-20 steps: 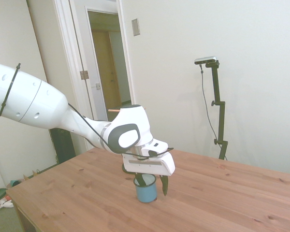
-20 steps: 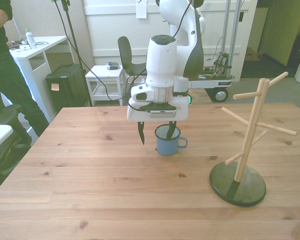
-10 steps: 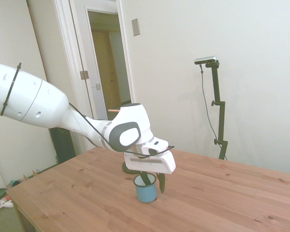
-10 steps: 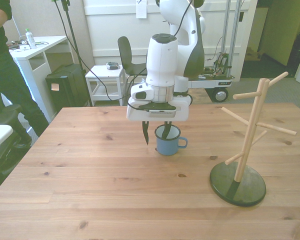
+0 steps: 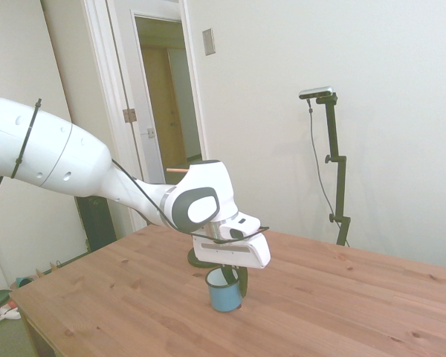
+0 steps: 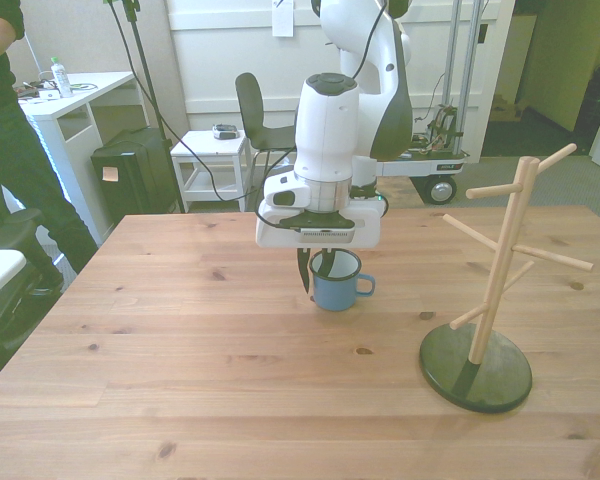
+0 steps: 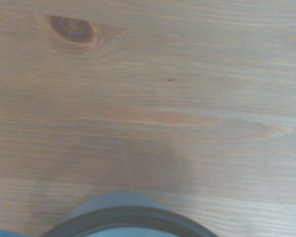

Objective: Hang the mug

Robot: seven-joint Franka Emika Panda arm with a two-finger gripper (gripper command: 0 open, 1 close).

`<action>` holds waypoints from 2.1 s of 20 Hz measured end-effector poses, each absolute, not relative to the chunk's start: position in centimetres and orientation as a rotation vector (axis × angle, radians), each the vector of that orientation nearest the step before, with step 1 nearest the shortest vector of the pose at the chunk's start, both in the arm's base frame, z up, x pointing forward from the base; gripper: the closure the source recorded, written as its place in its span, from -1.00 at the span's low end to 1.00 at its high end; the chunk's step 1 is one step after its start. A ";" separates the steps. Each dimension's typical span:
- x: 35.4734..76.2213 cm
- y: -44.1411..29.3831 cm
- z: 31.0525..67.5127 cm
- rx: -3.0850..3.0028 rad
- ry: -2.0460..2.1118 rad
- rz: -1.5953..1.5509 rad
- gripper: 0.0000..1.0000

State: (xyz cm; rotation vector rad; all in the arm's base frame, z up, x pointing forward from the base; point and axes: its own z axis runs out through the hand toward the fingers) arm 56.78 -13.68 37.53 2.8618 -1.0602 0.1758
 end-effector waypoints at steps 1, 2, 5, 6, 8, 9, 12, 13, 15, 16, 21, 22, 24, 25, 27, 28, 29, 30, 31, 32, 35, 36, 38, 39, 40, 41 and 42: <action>56.9 -13.4 37.7 2.864 -1.052 0.179 1.00; 57.0 -13.2 37.8 2.866 -1.044 0.183 1.00; 56.9 -13.3 38.7 2.863 -1.021 0.202 1.00; 56.7 -13.5 39.2 2.859 -1.002 0.205 1.00; 56.1 -14.3 40.8 2.861 -0.949 0.218 1.00; 55.7 -14.8 41.9 2.860 -0.919 0.225 1.00; 53.9 -16.2 46.0 2.858 -0.840 0.256 1.00; 53.1 -16.7 47.5 2.863 -0.806 0.263 1.00; 51.5 -17.8 50.7 2.869 -0.707 0.268 1.00; 50.8 -18.3 51.9 2.872 -0.652 0.263 1.00; 48.9 -20.1 56.3 2.866 -0.459 0.258 1.00; 48.7 -20.3 57.0 2.854 -0.428 0.254 1.00; 48.4 -20.4 58.5 2.840 -0.379 0.252 1.00; 48.3 -20.5 59.1 2.832 -0.358 0.249 1.00; 48.4 -20.5 60.0 2.823 -0.341 0.258 1.00; 48.4 -20.5 60.3 2.821 -0.338 0.264 1.00; 48.5 -20.4 60.4 2.821 -0.337 0.268 1.00; 48.5 -20.3 60.4 2.822 -0.338 0.270 1.00; 48.6 -20.4 60.3 2.823 -0.341 0.267 1.00; 48.6 -20.4 60.3 2.822 -0.341 0.268 1.00; 48.7 -20.4 61.3 2.812 -0.324 0.292 1.00; 48.8 -20.4 61.8 2.803 -0.308 0.301 1.00; 49.3 -20.7 62.8 2.784 -0.248 0.310 1.00; 49.6 -20.9 63.1 2.769 -0.204 0.305 1.00; 50.0 -21.0 63.3 2.753 -0.168 0.300 1.00; 50.4 -21.1 63.3 2.743 -0.131 0.295 1.00; 50.9 -21.1 63.2 2.737 -0.085 0.299 1.00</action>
